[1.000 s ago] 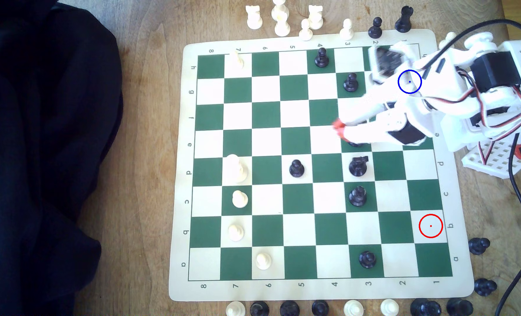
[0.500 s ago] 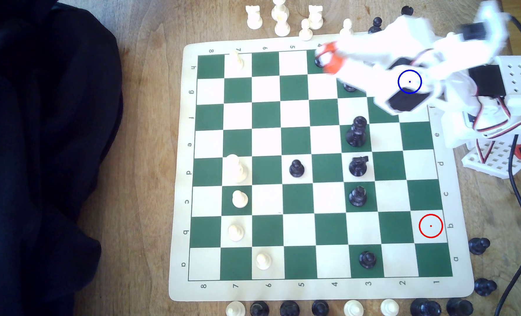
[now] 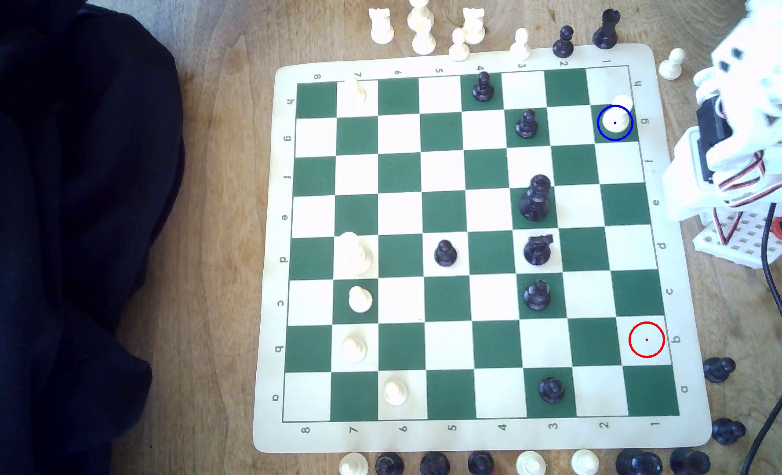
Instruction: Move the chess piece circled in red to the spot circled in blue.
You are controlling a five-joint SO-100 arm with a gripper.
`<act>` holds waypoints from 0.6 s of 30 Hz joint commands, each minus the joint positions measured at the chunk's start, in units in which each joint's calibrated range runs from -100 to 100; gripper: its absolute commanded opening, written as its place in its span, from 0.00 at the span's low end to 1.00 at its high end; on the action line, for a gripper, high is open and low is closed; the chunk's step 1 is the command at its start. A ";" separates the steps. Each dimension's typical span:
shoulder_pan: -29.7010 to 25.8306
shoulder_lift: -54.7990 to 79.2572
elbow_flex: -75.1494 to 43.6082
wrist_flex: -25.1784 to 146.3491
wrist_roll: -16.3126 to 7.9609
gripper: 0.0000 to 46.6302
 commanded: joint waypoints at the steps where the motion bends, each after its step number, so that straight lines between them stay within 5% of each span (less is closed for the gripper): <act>1: -0.21 -0.03 1.08 -7.55 0.05 0.00; 18: -0.21 -0.03 1.08 -16.88 0.05 0.00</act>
